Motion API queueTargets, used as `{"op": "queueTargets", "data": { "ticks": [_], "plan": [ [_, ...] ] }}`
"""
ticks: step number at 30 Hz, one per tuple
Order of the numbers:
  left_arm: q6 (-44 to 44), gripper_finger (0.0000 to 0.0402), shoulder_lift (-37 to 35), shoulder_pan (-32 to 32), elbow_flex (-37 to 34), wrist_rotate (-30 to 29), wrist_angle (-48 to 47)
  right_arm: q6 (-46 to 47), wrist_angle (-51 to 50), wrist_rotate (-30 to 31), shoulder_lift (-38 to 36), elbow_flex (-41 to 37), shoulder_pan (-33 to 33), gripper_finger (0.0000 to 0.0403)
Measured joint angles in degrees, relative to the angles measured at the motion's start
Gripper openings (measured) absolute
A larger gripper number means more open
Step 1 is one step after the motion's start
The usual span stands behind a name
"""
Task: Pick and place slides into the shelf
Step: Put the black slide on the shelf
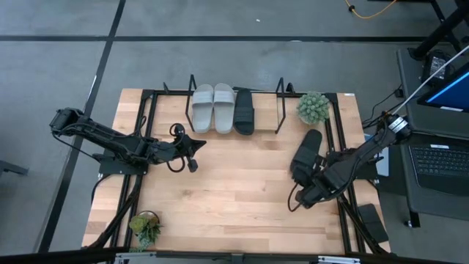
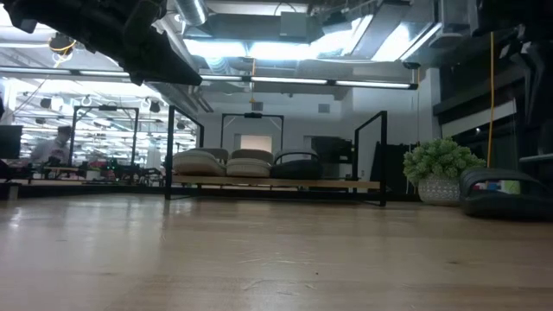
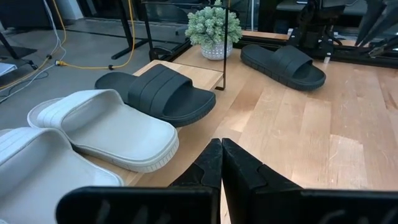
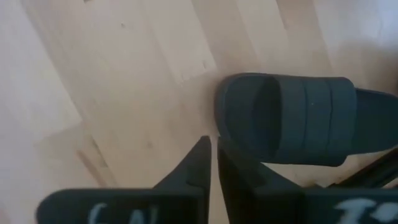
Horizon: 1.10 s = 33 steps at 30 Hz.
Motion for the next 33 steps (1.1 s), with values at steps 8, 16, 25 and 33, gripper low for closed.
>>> {"op": "queueTargets", "data": {
  "ticks": [8,16,25,33],
  "plan": [
    [0.0,0.0004,0.0,0.0,0.0,0.0,0.0,1.2,1.2,0.1,2.5,-3.1,0.0,0.0067],
    [0.0,0.0004,0.0,0.0,0.0,0.0,0.0,1.3,12.2,0.0,2.5,-9.3,0.0,0.0127],
    [0.0,0.0004,0.0,0.0,0.0,0.0,-0.1,1.1,13.3,0.1,2.5,-14.1,-1.8,0.0180],
    [0.0,0.0004,0.0,0.0,0.0,0.0,-0.1,0.5,14.6,0.8,2.5,-16.7,-4.3,0.0187]
  ]
}}
